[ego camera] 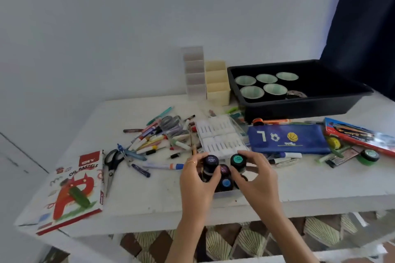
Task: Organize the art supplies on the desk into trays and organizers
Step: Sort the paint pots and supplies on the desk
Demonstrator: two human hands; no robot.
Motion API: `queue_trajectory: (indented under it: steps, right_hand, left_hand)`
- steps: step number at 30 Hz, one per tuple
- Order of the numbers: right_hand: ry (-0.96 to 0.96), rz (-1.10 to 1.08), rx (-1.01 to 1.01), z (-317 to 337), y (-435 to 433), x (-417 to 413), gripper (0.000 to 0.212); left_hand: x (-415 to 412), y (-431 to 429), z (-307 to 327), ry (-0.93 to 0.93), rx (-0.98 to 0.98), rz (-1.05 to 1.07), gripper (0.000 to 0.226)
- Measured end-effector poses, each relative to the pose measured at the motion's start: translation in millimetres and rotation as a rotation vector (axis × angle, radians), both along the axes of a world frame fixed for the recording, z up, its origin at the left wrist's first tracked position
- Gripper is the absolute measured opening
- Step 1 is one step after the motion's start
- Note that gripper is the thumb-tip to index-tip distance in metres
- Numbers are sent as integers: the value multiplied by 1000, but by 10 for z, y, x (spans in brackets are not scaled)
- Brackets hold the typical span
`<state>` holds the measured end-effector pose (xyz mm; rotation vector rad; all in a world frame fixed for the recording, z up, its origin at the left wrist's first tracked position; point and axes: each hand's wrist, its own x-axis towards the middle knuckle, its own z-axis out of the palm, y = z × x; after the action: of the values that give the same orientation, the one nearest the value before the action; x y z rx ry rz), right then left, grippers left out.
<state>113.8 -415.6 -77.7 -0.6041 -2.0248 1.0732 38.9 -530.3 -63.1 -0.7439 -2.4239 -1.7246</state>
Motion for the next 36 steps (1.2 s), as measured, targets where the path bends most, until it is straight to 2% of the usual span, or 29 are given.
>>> queue_trajectory:
  steps: [2, 11, 14, 20, 31, 36]
  right_hand:
    - [-34, 18, 48, 15, -148, -96, 39]
    - [-34, 163, 28, -7, -673, -382, 39]
    - [-51, 215, 119, -54, -757, -510, 36]
    - [-233, 220, 363, -209, -769, -748, 41]
    - [-434, 162, 590, -137, -788, -833, 46]
    - [-543, 120, 664, -146, -773, -844, 55]
  left_hand:
    - [-122, -166, -25, -14, 10, 24, 33]
    - [-448, -728, -136, -15, -10, 73, 41]
    - [-503, -813, -201, 8, -40, 62, 38]
    - [-551, -917, -277, 3, -54, 15, 37]
    - [-564, -927, -347, 37, -113, -23, 35]
    - [-574, -930, -368, 91, -230, -10, 39]
